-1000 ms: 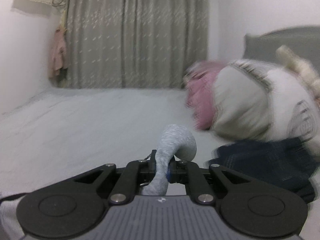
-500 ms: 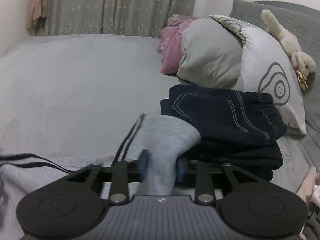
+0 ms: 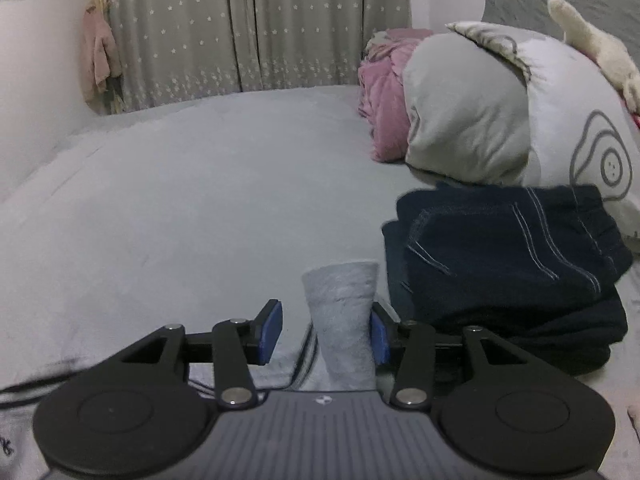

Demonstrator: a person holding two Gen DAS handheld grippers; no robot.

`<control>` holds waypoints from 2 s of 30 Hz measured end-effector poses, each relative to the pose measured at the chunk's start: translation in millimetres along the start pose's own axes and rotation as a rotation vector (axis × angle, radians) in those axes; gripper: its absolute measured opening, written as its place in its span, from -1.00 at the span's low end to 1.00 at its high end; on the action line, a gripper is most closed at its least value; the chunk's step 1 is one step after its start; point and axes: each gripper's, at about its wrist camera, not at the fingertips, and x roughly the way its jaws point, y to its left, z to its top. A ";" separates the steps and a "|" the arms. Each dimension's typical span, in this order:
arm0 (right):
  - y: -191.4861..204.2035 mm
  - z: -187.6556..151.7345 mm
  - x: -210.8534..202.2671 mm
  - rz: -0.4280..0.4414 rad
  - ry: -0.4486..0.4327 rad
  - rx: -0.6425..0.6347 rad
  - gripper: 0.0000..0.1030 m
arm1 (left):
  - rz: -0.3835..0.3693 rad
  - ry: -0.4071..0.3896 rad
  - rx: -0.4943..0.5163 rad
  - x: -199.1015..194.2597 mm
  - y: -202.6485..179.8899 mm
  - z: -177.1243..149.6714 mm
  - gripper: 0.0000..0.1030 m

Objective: Fold clothes

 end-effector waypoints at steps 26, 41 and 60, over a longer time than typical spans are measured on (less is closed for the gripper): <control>202.3 -62.3 92.7 0.596 0.209 -0.703 -0.67 | -0.103 -0.017 -0.319 20.3 56.5 -91.5 -0.67; 230.0 -54.3 100.5 0.419 0.013 -0.612 -0.80 | 0.244 -0.041 -0.204 73.3 28.1 -35.4 -0.64; 121.6 -31.6 38.9 0.375 0.055 -0.468 0.15 | -0.027 -0.035 -0.311 -19.2 -84.0 19.3 0.83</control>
